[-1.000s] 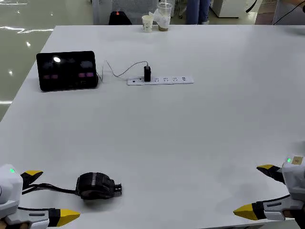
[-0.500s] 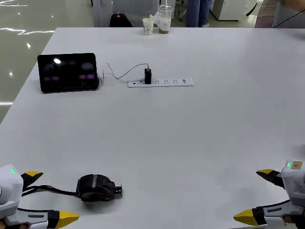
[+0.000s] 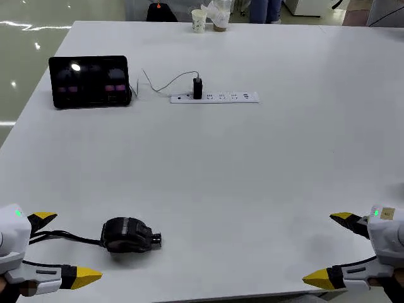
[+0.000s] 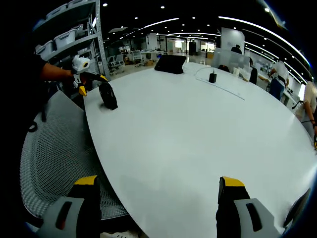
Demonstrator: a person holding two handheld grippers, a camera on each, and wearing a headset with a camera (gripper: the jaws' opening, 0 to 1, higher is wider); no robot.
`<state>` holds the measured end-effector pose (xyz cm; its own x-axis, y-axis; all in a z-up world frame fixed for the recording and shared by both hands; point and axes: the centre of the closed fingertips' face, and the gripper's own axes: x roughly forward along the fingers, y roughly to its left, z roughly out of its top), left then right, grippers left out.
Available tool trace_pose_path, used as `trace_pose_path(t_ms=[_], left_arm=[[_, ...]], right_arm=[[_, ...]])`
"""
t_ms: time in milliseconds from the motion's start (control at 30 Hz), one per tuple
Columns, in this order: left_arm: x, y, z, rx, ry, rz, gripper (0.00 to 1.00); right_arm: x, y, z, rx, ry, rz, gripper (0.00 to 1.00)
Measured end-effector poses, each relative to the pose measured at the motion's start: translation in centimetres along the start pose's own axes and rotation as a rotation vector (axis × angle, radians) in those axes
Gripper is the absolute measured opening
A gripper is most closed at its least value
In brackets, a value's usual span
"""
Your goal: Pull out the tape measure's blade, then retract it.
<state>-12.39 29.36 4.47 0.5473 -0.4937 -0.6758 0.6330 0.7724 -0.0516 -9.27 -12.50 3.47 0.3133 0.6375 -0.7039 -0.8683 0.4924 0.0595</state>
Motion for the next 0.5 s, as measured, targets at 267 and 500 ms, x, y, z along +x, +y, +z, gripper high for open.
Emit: trace_pose_path(t_ms=[267, 500], left_arm=[[0.1, -0.2, 0.2, 0.076, 0.027, -0.040, 0.99], [0.7, -0.7, 1.4, 0.124, 0.039, -0.078, 0.99]], right_arm=[[1.4, 0.7, 1.6, -0.017, 0.006, 0.048, 0.99], [2.8, 2.2, 3.5, -0.074, 0.007, 0.101, 0.99]])
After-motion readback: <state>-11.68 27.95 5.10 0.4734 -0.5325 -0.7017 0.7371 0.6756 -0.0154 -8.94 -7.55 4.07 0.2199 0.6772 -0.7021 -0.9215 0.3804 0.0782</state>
